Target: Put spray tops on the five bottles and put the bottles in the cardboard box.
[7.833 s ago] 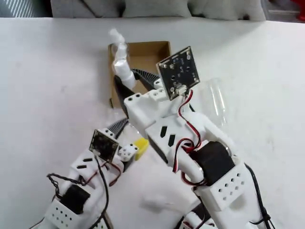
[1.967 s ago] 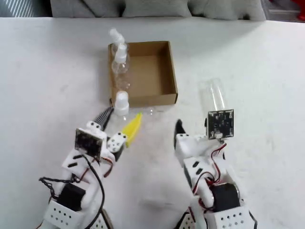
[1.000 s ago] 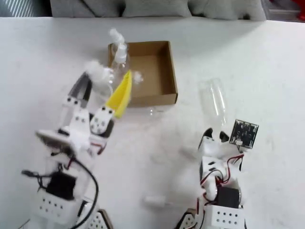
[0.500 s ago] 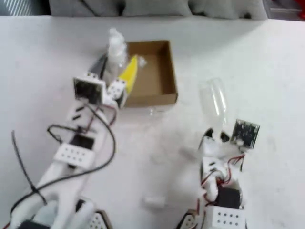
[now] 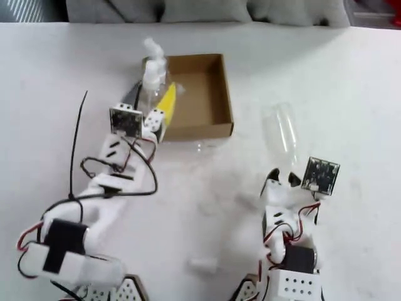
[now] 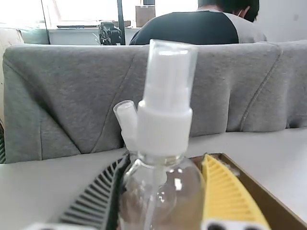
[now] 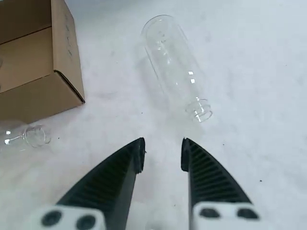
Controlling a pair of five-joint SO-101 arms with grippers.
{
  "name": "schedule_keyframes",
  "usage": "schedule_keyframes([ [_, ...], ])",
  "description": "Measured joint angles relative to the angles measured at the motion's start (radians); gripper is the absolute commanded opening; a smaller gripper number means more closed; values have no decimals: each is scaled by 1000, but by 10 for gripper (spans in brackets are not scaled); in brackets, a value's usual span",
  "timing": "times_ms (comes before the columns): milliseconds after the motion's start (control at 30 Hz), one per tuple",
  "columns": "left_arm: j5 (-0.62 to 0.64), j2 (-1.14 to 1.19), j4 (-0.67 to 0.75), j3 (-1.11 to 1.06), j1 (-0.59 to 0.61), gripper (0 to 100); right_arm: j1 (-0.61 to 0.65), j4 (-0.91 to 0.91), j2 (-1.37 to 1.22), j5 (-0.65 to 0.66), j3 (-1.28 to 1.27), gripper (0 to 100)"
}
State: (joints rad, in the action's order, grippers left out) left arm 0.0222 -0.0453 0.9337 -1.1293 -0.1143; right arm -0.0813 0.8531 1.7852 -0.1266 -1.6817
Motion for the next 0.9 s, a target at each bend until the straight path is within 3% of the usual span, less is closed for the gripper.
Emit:
schedule_keyframes([
  [67, 0, 44, 28, 20, -2, 15, 3, 0, 0, 0, 0, 104],
  [433, -2, 216, 176, 95, -2, 23, 12, 0, 0, 0, 0, 104],
  [900, -2, 336, 189, 101, -2, 23, 14, 0, 0, 0, 0, 104],
])
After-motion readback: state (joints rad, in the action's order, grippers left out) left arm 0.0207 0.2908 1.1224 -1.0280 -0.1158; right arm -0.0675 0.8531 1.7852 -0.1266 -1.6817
